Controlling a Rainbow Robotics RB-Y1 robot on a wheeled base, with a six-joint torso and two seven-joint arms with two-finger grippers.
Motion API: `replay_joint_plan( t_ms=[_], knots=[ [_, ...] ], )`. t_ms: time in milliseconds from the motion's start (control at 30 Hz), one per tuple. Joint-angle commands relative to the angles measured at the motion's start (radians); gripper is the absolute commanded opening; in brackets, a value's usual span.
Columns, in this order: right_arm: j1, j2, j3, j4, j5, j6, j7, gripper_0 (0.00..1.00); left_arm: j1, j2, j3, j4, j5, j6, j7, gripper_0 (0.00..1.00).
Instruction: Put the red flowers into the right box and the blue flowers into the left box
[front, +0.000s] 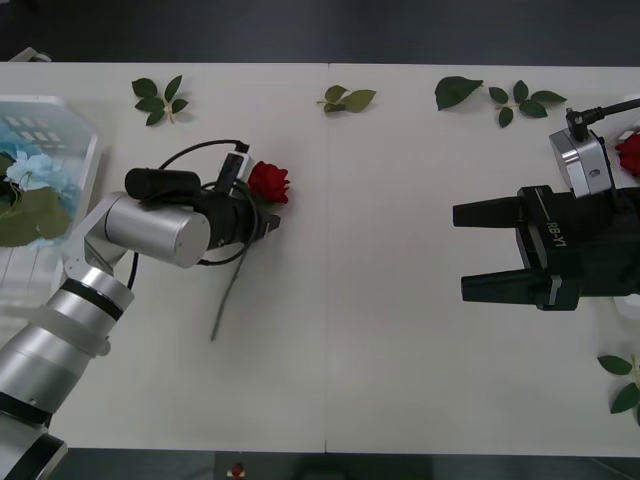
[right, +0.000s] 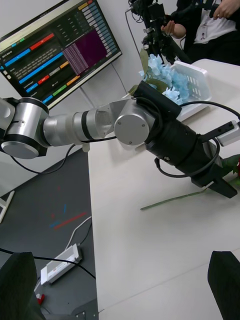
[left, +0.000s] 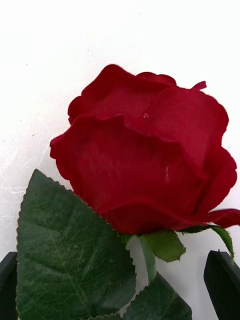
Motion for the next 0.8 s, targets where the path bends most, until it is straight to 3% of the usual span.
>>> replay_joint_plan(
  t_ms=[33,67,100,533,800],
  knots=[
    [0.009,-0.03,-0.019,-0.019,-0.011,-0.001,0.007,1.0,-0.016,-0.011,-0.005,-0.009,-0.009,-0.007,-0.043,0.16],
    [0.009,-0.03,-0.019,-0.017,-0.012,-0.001,0.007,1.0,-0.017,-0.011,-0.007,-0.009,-0.009,-0.007,-0.042,0.01],
    [0.009,-0.03,-0.019,-0.017,-0.012,-0.001,0.007,1.0,-0.016,-0.01,-0.008,-0.009,-0.006,-0.007,-0.042,0.0],
    [0.009,-0.033,-0.019,-0.019,-0.015,0.001,0.007,1.0,-0.011,0.026,-0.008,-0.088,0.04,-0.032,-0.031,0.0],
    [0.009,-0.038,-0.019,-0.019,-0.02,0.001,0.007,1.0,0.064,0.187,0.048,-0.358,0.252,0.06,-0.012,0.0]
  ],
)
